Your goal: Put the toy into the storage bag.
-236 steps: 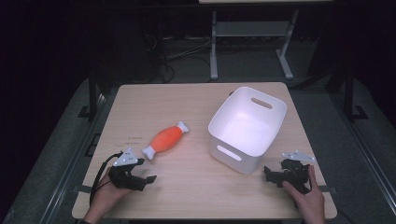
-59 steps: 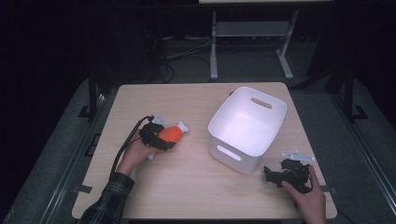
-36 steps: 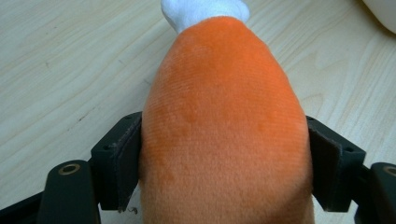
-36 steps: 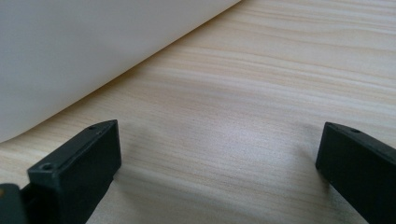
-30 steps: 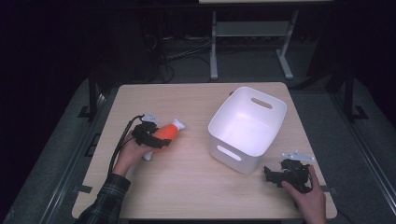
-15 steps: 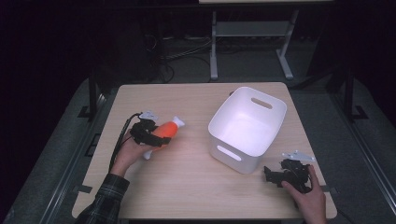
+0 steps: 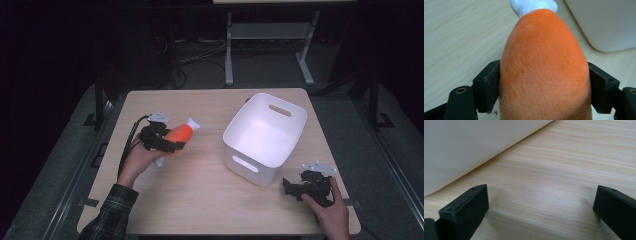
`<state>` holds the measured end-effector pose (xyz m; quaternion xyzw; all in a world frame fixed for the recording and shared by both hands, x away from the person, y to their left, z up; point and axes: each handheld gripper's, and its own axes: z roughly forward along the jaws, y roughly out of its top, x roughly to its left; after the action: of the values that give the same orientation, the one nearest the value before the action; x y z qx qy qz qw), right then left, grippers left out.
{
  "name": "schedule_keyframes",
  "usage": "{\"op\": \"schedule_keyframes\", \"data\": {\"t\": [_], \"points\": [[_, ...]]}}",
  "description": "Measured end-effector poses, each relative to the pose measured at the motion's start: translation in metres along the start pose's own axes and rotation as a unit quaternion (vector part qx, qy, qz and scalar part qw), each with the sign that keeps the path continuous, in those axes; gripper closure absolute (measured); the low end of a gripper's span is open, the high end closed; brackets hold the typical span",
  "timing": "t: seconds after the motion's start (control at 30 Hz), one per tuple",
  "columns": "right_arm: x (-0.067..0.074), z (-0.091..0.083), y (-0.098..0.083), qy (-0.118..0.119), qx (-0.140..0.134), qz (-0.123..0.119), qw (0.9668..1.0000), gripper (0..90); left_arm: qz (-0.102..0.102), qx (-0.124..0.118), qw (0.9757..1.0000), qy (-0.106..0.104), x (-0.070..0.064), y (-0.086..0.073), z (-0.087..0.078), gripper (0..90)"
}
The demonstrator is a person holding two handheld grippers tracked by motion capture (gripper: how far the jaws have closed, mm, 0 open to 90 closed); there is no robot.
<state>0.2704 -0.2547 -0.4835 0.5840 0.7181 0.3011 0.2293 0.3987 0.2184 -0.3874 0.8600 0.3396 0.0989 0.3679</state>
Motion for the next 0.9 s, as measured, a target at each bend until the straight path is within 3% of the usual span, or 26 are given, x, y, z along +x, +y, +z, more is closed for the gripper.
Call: {"op": "schedule_keyframes", "data": {"t": [0.9], "points": [[0.000,0.000,0.000,0.000,0.000,0.000,1.0000,0.0,0.010,-0.018,0.9998,-0.010,-0.015,0.037,-0.018,22.8]]}}
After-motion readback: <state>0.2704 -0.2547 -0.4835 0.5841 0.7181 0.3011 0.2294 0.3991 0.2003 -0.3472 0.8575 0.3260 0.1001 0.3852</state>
